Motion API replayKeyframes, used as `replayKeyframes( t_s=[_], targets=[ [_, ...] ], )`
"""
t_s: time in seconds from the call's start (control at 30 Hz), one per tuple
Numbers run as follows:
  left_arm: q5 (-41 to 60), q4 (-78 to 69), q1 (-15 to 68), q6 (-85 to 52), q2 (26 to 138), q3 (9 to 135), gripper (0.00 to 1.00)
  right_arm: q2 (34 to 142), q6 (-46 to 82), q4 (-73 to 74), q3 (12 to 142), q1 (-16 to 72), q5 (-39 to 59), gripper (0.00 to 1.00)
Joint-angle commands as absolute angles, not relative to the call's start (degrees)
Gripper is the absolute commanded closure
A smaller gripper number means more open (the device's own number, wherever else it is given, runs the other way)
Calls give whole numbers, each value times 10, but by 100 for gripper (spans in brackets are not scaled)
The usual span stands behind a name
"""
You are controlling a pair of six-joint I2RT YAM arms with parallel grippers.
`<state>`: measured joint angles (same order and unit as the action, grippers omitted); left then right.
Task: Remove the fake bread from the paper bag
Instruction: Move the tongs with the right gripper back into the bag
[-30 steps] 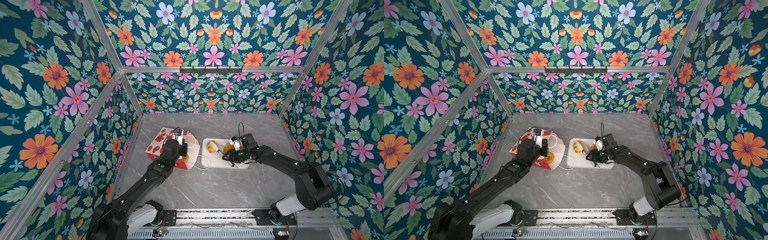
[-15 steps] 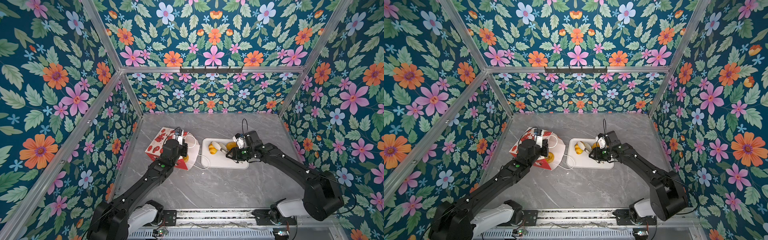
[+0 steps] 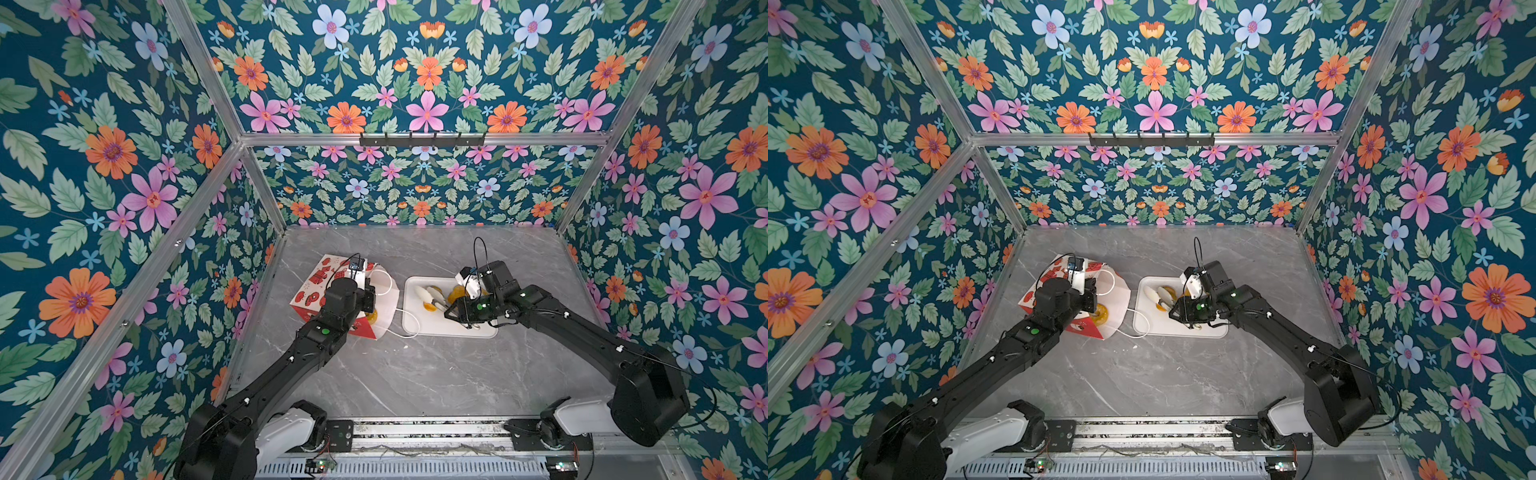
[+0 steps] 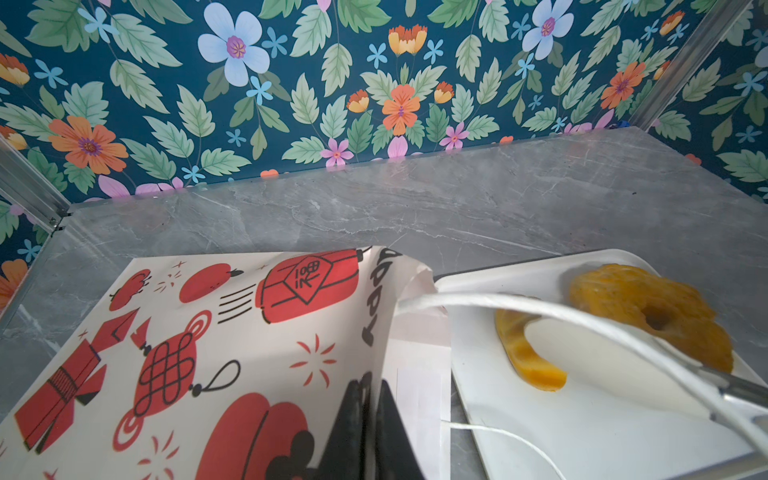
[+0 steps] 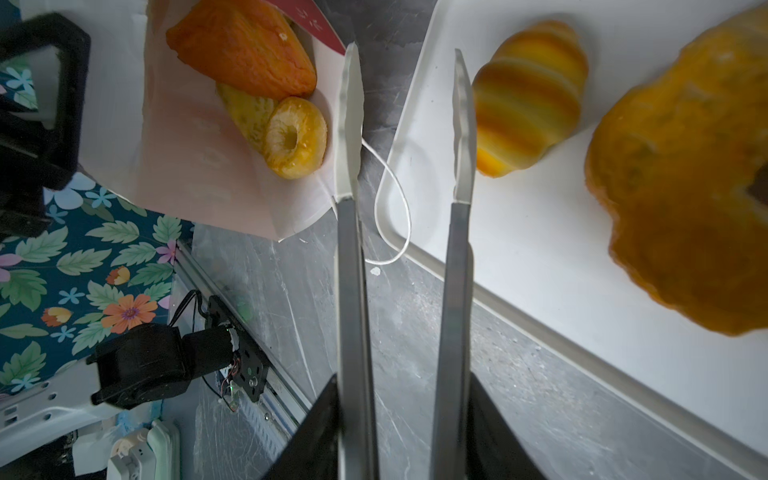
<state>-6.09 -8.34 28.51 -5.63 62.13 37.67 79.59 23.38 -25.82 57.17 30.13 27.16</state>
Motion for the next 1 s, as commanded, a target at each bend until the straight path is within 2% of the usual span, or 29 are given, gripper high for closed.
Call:
replayKeyframes(
  t_s=[0.0,0.3,0.63,0.8,0.97],
  targets=[
    [-53,-105,285,-62,621,379,90,788,235,-247,558,303,276,57],
    [-45,-113,285,-65,623,375,90,809,237,-225,534,303,289,58],
    [-33,-107,285,-69,611,366,90,820,225,-231,542,301,217,58],
    [-29,-106,285,-67,612,369,90,798,228,-197,535,304,262,58],
    [-22,-85,285,-58,620,381,89,764,223,-197,544,348,269,57]
  ],
)
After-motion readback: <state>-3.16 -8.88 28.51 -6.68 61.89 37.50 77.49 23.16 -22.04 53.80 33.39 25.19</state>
